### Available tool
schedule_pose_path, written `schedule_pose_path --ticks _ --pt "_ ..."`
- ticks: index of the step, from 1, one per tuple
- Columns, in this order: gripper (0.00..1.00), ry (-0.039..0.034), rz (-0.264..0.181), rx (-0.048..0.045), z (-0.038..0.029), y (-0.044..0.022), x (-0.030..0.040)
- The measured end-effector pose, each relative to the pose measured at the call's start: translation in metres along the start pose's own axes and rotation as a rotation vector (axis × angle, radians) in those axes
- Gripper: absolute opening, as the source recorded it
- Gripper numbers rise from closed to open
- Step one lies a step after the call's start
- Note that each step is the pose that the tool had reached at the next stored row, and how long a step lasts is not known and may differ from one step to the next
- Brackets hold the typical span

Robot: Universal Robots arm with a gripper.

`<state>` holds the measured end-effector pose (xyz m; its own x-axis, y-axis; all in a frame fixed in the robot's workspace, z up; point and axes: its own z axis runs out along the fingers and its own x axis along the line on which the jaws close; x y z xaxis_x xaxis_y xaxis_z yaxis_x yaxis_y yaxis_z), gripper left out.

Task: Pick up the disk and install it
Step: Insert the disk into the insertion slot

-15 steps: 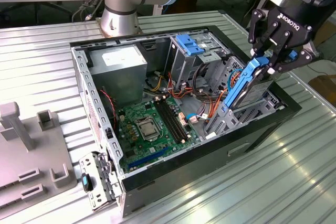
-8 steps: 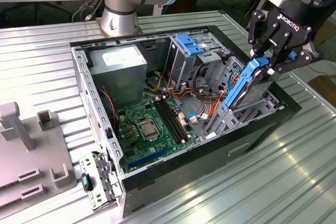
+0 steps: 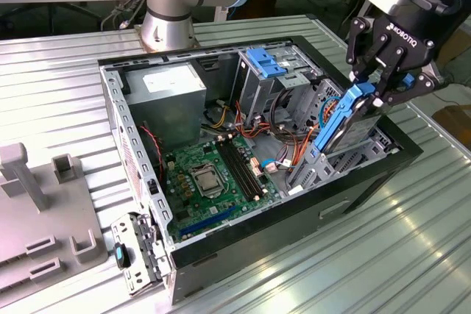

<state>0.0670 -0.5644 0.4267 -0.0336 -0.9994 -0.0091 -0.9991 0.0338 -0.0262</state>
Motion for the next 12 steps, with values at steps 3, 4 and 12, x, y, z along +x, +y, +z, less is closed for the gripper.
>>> schedule_pose_path --ticks 3,4,12 --pt "0.37 0.0000 0.000 0.0000 0.0026 0.0001 0.0000" --pt "0.37 0.0000 0.000 0.0000 0.0040 0.0001 0.0000" --pt "0.37 0.0000 0.000 0.0000 0.0105 0.0003 0.0001"
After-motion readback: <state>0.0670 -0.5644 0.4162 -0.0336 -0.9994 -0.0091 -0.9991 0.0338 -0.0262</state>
